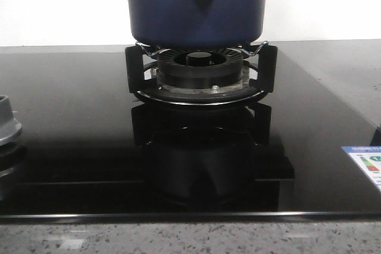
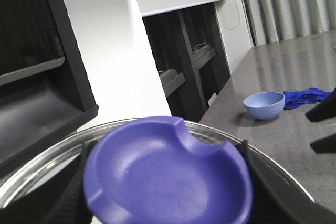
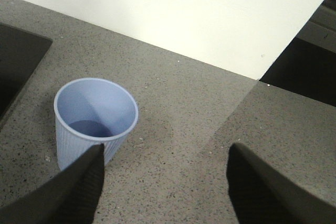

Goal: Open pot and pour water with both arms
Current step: 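Lower the right gripper around the light blue ribbed cup and grasp it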

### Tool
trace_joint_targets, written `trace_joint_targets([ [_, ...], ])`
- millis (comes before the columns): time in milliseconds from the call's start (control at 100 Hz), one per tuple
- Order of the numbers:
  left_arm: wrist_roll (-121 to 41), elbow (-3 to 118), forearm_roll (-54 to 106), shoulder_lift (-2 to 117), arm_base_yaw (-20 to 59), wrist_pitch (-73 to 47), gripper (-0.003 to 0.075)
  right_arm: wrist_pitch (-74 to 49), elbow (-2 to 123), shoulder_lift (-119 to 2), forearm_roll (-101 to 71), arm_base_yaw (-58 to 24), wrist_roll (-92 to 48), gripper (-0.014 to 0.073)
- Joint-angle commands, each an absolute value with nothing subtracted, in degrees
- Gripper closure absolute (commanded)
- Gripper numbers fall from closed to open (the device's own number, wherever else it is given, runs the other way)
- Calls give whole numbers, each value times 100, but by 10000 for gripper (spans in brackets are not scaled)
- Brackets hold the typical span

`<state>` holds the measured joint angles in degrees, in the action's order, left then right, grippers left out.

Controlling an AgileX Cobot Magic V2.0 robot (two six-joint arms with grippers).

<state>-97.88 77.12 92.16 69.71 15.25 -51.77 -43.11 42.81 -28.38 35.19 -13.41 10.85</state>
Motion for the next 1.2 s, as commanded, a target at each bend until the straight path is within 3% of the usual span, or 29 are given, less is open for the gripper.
trace_joint_targets([
  [0, -9720, 7916, 9679, 6795, 1503, -5132, 429, -3572, 4047, -2826, 3869, -1338, 1299, 130],
  [140, -9484, 7916, 9661, 6795, 1503, -5132, 429, -3162, 3581, -2826, 3846, -1338, 1526, 88],
  [440, -9460, 7916, 9651, 6795, 1503, -5132, 429, -3072, 3481, -2849, 3835, -1338, 1908, 86],
  [690, -9460, 7916, 9651, 6795, 1503, -5178, 429, -1456, 2715, -2849, 4330, -1338, 2288, 86],
  [940, -9460, 7916, 9621, 6795, 1503, -5302, 429, -1087, 2372, -2763, 4471, -1015, 2617, 85],
  [1190, -9447, 7916, 9589, 6795, 1503, -5321, 429, -1097, 2382, -2685, 4324, -816, 2639, -16],
])
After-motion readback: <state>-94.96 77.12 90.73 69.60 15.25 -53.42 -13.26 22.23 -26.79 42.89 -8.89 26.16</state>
